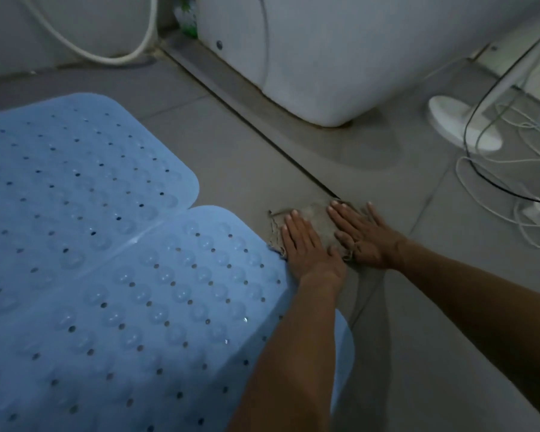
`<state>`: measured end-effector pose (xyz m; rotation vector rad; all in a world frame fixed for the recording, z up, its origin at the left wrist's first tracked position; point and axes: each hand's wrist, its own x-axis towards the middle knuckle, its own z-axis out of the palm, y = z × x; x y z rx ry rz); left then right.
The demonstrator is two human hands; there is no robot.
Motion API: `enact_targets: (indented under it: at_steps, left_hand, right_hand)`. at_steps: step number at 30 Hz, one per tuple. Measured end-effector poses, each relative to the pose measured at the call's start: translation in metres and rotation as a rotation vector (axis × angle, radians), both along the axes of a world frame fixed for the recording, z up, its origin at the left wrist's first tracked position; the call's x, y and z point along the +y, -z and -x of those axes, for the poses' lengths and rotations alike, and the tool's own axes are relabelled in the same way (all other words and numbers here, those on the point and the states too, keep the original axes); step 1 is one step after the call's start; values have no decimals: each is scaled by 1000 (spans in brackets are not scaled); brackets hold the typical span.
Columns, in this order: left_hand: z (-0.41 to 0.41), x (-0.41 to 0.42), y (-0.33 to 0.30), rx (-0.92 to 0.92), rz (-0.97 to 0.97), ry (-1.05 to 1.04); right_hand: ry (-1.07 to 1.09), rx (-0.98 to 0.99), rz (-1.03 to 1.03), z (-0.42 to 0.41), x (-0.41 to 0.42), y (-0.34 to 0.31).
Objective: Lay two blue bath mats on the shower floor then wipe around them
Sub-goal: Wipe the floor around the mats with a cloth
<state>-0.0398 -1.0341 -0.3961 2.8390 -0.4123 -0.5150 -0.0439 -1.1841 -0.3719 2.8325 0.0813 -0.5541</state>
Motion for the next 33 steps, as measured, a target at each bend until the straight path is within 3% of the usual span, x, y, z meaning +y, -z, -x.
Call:
enact_targets:
  at_steps: [7, 16, 23, 33]
  left_hand:
    - [68, -19, 1, -8, 16, 189]
    - [148, -40, -2, -36, -2, 528]
    - [153, -30, 2, -89, -42, 808]
    - [174, 4, 2, -108, -59, 1000]
  right_hand:
    - [144, 5, 0, 88, -27, 5]
    - [527, 48, 36, 216, -31, 6]
    - [747, -26, -139, 258, 0, 11]
    - [860, -39, -152, 296, 28, 30]
